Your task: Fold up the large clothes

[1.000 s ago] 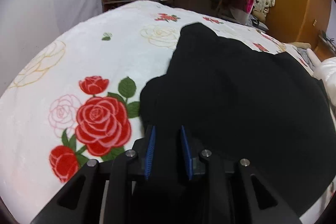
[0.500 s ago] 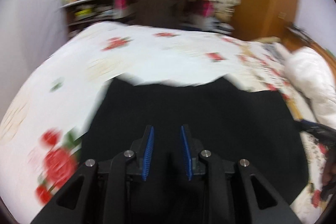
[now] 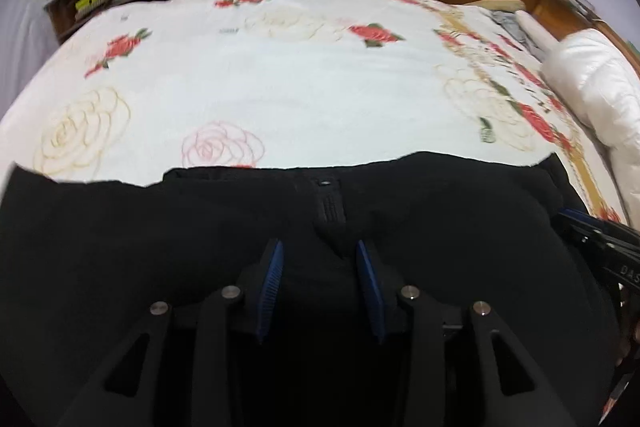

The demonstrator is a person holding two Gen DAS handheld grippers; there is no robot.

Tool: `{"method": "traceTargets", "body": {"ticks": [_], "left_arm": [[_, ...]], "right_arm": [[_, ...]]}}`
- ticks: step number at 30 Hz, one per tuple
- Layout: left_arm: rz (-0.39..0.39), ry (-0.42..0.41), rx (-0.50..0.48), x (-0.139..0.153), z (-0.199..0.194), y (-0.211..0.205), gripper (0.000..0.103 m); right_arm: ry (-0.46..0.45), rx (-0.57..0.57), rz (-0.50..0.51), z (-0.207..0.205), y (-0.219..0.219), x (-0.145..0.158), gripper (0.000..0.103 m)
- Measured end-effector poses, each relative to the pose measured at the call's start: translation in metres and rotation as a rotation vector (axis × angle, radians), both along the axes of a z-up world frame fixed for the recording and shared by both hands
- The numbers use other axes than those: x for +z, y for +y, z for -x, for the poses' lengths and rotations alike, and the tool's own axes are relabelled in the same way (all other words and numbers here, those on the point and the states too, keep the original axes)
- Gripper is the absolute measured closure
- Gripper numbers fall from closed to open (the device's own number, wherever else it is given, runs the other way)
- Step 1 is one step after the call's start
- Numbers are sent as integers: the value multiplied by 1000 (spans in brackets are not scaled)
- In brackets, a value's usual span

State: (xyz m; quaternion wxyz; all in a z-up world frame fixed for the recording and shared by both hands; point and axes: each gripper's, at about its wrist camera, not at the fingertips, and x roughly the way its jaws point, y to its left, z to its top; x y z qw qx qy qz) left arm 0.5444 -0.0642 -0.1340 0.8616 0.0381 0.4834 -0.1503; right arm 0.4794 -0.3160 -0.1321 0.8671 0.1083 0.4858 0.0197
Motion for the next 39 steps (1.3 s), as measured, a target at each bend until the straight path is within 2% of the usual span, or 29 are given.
{"method": "traceTargets", "body": {"ticks": [3,5,9,11,13,15,18,20,23,26,29,31,33,35,37,39], "left_arm": [[-54,-16,-11,2,4,-10,61],[-58,-46,3,17,13,-4,65],[-75,-179,25,62,47,49,65],[-97,-216,74,70,70,93,65],[-121,-202,130,63,85,132,65],[-150,-164,201,42,98,170,65],[-66,-132,262,20,108,206,65],[-62,-148,265,18,109,206,65],[-80,-145,270,14,106,202,65],[-76,-129,281,26,110,202,65],[-50,-175,269,51,136,207,65],[-62,-197,271,56,153,212,65],[-68,-156,283,42,160,222,65],[-62,-109,316,24,160,234,62],[-17,-98,345,17,160,242,56],[-6,-95,356,16,158,244,56]], "right_arm": [[21,6,7,-7,-1,-6,67],[16,7,31,-4,2,3,67],[-92,8,3,42,-9,44,67],[-124,2,-15,68,-14,54,67],[-128,5,-33,93,-17,54,67],[-90,8,-45,103,-18,43,67],[-26,-2,-20,100,-19,15,67],[-18,-23,-32,97,-22,8,67],[-3,-7,17,92,-15,6,67],[21,-32,21,92,-20,16,67],[-55,-42,1,112,-22,46,66],[-78,-42,-29,128,-23,54,65],[-48,-24,-35,140,-22,43,64],[15,-26,-31,144,-22,19,64],[20,-43,-56,143,-26,8,61],[23,-60,-54,142,-29,6,58]]}}
